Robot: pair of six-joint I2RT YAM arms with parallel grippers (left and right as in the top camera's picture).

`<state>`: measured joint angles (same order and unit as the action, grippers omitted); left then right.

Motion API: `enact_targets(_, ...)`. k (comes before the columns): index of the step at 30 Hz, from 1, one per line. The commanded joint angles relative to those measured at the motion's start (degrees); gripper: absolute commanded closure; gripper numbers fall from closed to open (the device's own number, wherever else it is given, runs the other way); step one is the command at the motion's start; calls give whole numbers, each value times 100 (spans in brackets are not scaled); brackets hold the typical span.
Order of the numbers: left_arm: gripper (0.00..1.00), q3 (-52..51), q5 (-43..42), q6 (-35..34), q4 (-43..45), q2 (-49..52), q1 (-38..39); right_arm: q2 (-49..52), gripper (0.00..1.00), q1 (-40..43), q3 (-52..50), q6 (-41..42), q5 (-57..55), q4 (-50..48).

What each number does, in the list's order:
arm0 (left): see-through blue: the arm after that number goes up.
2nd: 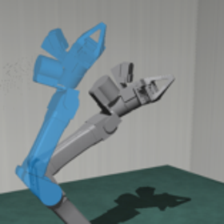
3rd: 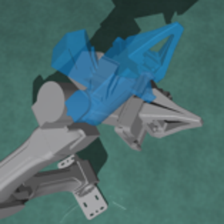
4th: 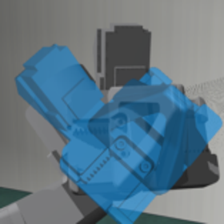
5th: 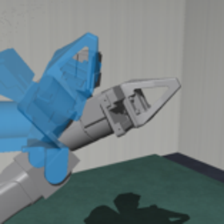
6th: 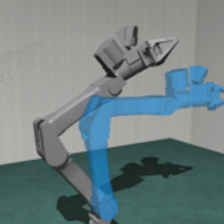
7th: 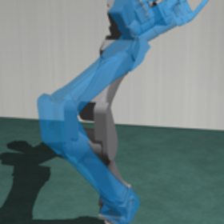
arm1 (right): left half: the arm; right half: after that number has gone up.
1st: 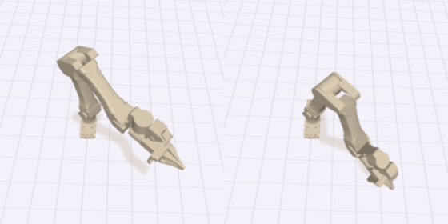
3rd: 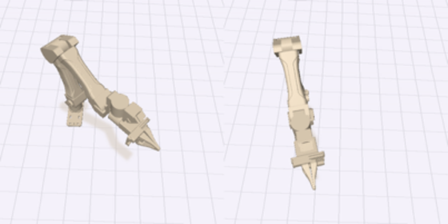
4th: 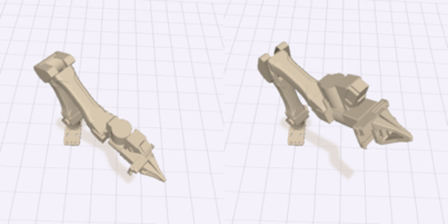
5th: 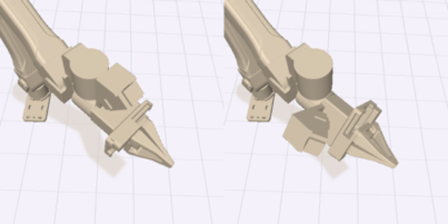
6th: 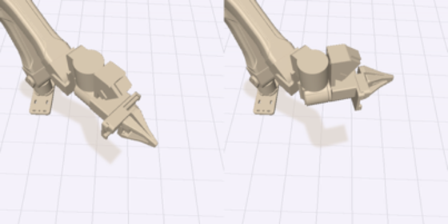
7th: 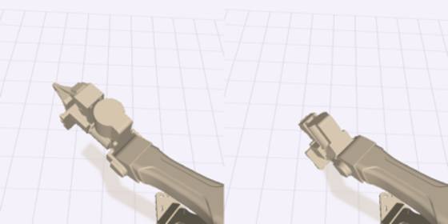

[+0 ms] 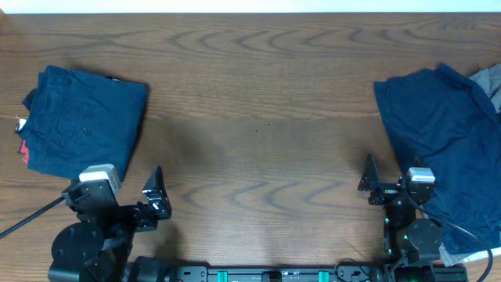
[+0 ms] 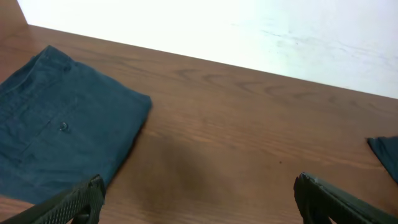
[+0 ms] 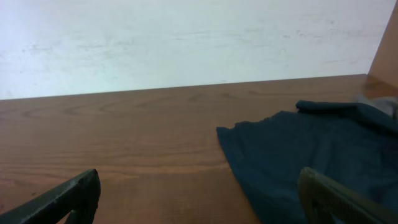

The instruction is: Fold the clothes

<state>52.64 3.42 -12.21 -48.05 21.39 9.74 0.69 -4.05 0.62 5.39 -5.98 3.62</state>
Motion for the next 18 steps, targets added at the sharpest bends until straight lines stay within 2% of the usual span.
enact_targets(1,2,-205,70,-33,-90,-155,-247,-37,1,68,-31,-76,42,2)
enact_targets(5,2,-695,74,-31,-166,-417,-686,-37,1,68,-31,-76,44,0)
enact_targets(9,2,-1707,160,-33,175,-922,-1043,-37,1,68,-31,-76,44,0)
enact_targets(13,2,-2837,155,-59,1001,-1464,-1189,-37,1,68,-31,-76,42,0)
enact_targets(18,2,-3950,160,-52,2514,-2004,-1187,-37,1,68,-31,-76,44,0)
